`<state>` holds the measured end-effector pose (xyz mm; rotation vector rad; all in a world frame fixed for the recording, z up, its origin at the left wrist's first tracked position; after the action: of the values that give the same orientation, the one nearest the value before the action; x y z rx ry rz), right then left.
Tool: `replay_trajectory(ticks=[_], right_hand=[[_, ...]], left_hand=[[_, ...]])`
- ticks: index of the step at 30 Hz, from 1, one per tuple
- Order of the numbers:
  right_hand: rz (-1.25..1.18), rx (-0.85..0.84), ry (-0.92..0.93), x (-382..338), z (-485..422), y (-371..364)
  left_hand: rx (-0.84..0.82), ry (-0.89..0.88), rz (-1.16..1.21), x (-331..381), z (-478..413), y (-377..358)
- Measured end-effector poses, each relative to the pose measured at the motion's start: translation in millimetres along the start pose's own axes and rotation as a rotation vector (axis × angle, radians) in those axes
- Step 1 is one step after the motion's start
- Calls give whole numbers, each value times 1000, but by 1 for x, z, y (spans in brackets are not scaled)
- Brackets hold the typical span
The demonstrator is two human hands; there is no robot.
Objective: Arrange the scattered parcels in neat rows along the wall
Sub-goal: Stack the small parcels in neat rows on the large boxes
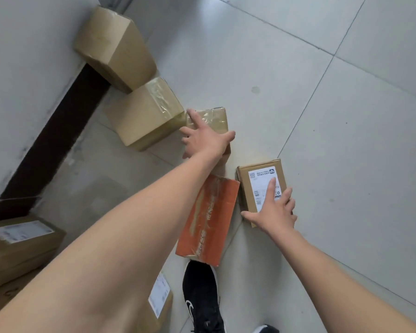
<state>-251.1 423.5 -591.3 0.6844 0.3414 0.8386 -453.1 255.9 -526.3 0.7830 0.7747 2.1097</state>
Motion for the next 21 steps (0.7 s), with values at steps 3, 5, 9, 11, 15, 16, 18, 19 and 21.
replay_trajectory(ticks=[3, 5, 9, 11, 15, 16, 18, 19, 21], right_hand=[[32, 103, -8, 0, -5, -4], [37, 128, -13, 6, 5, -1], [-31, 154, -54, 27, 59, 22], [-11, 187, -33, 30, 95, 45], [104, 229, 59, 12, 172, 95], [136, 231, 86, 2, 192, 105], [173, 230, 140, -25, 233, 119], [184, 227, 174, -41, 254, 122], [209, 222, 259, -78, 297, 121]], left_hand=[[98, -67, -23, 3, 0, -4], [128, -128, -23, -1, 12, 6], [142, -236, 21, -29, 59, 53], [141, -272, 58, -51, 89, 86], [237, -256, 95, -106, 147, 168], [265, -235, 103, -123, 162, 190], [307, -185, 126, -162, 191, 232], [323, -162, 134, -184, 206, 253], [355, -120, 121, -227, 233, 291]])
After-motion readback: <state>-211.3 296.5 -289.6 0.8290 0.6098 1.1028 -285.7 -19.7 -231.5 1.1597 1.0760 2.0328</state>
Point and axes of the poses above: each hand's wrist, its own z-axis away from the middle knuckle, its own y-axis out of the back of the hand, x = y × z, the point moved 8 cm from there along -z, towards the middle knuckle, and after that the axes turned 2 degrees about y, right-handed, at the moved point
